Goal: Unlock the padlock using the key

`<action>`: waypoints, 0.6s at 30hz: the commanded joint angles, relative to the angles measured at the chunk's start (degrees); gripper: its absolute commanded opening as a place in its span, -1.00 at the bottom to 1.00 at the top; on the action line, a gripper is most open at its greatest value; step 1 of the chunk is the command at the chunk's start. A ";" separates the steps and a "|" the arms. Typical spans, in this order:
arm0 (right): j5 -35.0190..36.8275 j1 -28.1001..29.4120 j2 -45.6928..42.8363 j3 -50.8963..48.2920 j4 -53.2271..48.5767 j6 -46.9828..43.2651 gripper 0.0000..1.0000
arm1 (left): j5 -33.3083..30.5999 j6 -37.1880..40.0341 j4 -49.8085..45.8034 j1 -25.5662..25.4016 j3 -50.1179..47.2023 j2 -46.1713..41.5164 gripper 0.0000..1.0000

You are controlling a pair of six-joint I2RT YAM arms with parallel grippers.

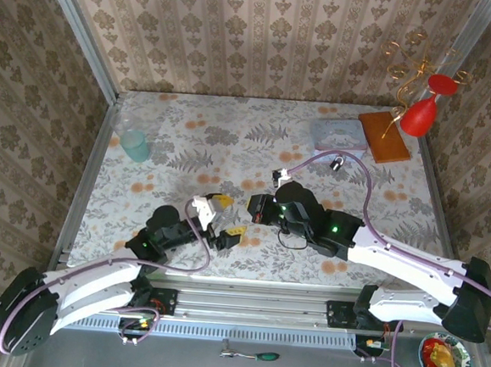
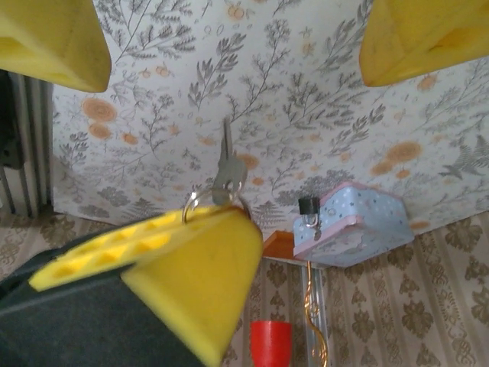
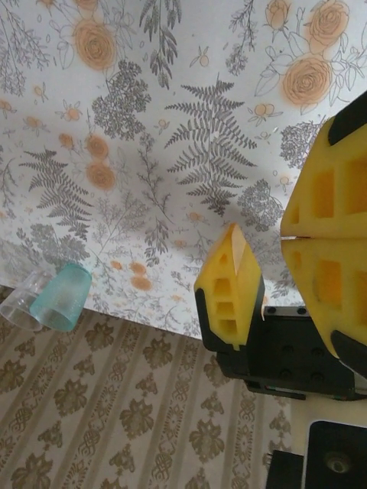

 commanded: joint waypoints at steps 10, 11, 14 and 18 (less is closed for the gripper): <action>-2.86 1.07 -1.04 0.13 4.06 -0.42 -1.00 | 9.77 2.64 3.46 2.57 4.36 3.84 -0.01; -2.73 1.08 -1.13 0.03 4.30 -0.58 -1.00 | 9.68 2.68 2.92 2.60 4.39 3.48 -0.06; -2.40 1.08 -1.47 -0.71 5.43 -0.57 -1.00 | 9.11 2.68 2.53 2.71 4.17 2.57 -0.25; -1.84 1.09 -1.52 -1.24 6.13 -0.12 -1.00 | 9.05 2.42 2.49 2.72 3.90 1.75 -0.27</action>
